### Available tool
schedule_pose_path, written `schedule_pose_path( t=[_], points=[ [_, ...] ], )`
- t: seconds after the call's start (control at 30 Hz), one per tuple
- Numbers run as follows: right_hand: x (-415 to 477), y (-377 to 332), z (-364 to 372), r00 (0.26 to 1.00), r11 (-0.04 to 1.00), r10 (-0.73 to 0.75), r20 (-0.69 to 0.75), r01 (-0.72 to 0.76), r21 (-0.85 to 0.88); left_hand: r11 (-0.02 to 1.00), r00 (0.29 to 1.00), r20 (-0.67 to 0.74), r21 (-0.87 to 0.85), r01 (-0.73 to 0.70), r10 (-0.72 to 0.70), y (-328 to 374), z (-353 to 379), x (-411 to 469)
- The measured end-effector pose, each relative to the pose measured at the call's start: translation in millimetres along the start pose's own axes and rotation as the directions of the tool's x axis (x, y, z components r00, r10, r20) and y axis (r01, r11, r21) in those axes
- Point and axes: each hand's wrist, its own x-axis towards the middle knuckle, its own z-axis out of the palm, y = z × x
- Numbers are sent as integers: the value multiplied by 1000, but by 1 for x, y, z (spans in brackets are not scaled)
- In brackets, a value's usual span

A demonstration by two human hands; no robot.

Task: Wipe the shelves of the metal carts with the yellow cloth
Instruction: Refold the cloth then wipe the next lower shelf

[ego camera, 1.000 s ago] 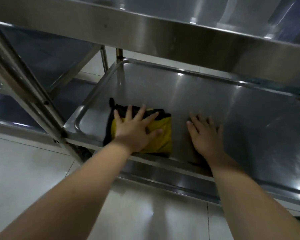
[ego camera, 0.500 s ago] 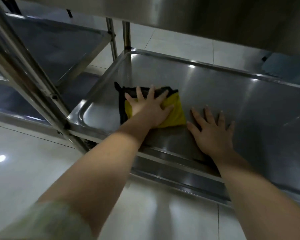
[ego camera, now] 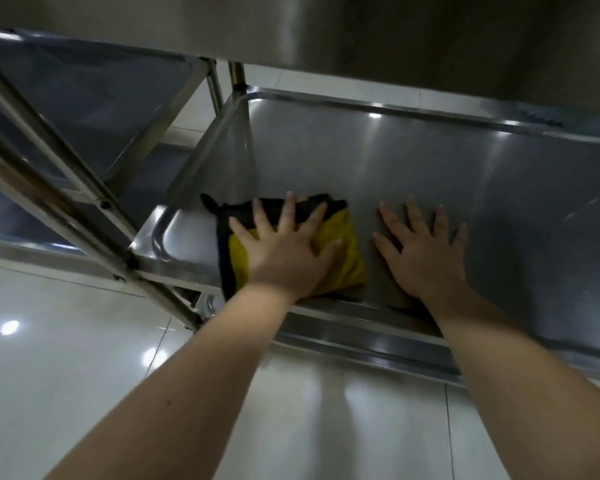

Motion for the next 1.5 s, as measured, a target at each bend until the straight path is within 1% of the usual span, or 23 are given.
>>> schedule_pose_path(
  t=[0.03,0.1,0.17,0.2,0.27,0.33,0.4,0.47,0.5,0.53,0.63,0.67,0.73,0.8,0.87,0.93,1.0,1.1,1.2,1.33,1.4,1.43,1.5],
  points=[
    [1,1,-1,1000,1000,5,8,-5,-6,997,997,7,5,-77,77,11,1,-2],
    [1,2,-3,1000,1000,14,25,-14,-1,985,985,27,8,-170,169,2,-2,0],
    [2,-1,-5,999,1000,19,28,-19,9,986,986,8,-11,-168,168,-38,-7,6],
    [2,-2,-6,999,1000,23,33,-23,14,991,991,7,-18,-130,130,-62,-11,10],
    [2,-5,-6,999,1000,21,40,-21,23,1000,1000,27,-30,5,-4,-104,-19,14],
    [2,-9,-6,999,999,22,44,-23,29,993,993,32,-24,115,-114,-124,-24,15],
    [2,-11,-6,999,999,28,40,-29,19,983,983,13,-12,181,-181,-119,-22,17],
    [2,-15,-4,999,999,33,29,-32,-1,975,976,-9,-31,218,-219,-91,-17,23],
    [2,-15,-4,999,999,37,28,-37,-11,979,980,-13,-47,196,-197,-69,-14,26],
    [2,-14,-3,999,999,44,24,-43,-14,989,990,-17,-55,141,-142,-46,-12,29],
    [3,-10,-2,999,999,46,14,-46,18,997,997,3,-27,-79,79,8,-7,23],
    [4,-8,-2,999,999,45,15,-45,29,991,991,8,-4,-133,133,14,-4,17],
    [2,-4,-1,999,999,34,22,-35,34,978,978,-4,15,-208,208,-2,0,8],
    [1,-4,-2,999,999,17,28,-18,45,982,982,-21,-18,-187,187,-43,-3,7],
    [3,-7,-2,1000,998,9,24,-10,68,998,999,-9,-47,-41,41,-93,-13,12],
    [4,-11,-2,1000,997,2,3,-3,76,992,993,-6,-41,118,-119,-125,-19,15],
    [4,-13,-2,1000,997,-4,-3,4,75,986,986,-6,-13,169,-169,-131,-19,15],
    [1,-14,-2,1000,998,-21,-20,22,64,985,985,-4,-10,170,-170,-117,-16,10],
    [2,-12,1,999,997,-26,-30,28,66,992,992,16,-15,122,-122,-79,-12,3],
    [3,-9,3,999,996,-21,-40,24,86,997,997,55,41,-63,61,-6,-5,-16],
    [2,-8,4,998,995,-28,-48,32,97,993,990,78,24,-119,117,-15,-5,-18],
    [2,-8,3,998,994,-32,-48,37,105,993,990,81,5,-117,116,-32,-7,-16],
    [2,-8,2,998,992,-33,-47,38,122,1000,995,97,-10,-29,30,-78,-13,-10]
  ],
)
